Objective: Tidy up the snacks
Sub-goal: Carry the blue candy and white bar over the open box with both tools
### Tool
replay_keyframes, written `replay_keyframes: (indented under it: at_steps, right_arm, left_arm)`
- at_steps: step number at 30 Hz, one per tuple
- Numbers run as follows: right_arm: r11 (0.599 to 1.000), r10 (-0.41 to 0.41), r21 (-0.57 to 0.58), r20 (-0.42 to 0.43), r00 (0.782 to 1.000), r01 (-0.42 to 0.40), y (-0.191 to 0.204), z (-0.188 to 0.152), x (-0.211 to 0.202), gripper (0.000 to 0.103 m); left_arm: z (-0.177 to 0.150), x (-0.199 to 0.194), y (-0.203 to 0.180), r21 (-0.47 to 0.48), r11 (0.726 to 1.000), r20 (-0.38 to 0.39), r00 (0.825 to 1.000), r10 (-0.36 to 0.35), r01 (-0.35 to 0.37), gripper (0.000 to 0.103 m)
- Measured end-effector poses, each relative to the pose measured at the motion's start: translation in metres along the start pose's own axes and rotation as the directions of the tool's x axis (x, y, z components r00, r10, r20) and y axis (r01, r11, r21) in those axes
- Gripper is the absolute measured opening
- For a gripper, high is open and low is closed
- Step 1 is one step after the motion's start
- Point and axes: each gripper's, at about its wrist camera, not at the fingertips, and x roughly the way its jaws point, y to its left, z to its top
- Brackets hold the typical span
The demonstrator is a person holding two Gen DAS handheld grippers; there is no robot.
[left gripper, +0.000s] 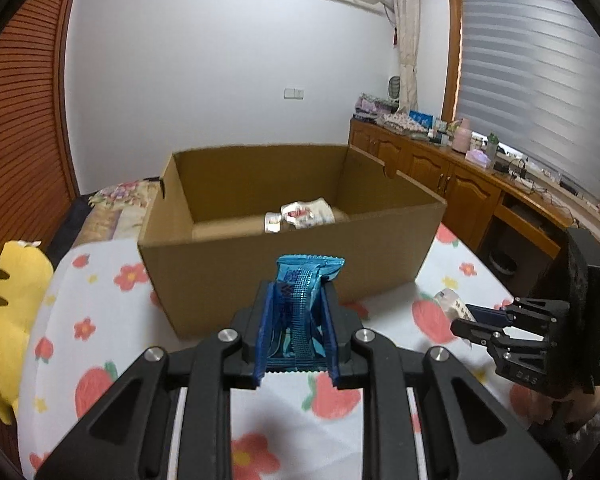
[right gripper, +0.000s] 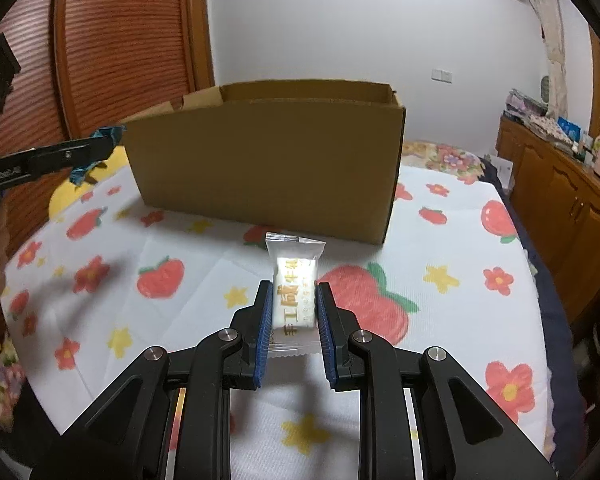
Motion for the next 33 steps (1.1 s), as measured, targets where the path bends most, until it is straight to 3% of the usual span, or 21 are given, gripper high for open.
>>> replay_keyframes:
  at_steps: [15,24,33]
  right_arm:
    - [0.998,0.000,-0.068,0.131,0.991,0.009,0.004,0.111,-0.011,0.020]
    - [0.996,0.008,-0.094,0.118,0.993,0.003,0.002,0.150,0.041,0.020]
    - [0.998,0.021,-0.067,0.058,0.998,-0.017,-0.006,0.154,0.093,0.020]
  left_arm:
    - [0.068,0.033,0.017,0.016,1.000,0.072,0.997,-0.026,0.025,0.021]
    - [0.086,0.083,0.039,-0.007,1.000,0.049,0.998,-0.026,0.026,0.021]
    - [0.078,0.117,0.062,-0.058,0.998,0.017,1.000,-0.024,0.025,0.021]
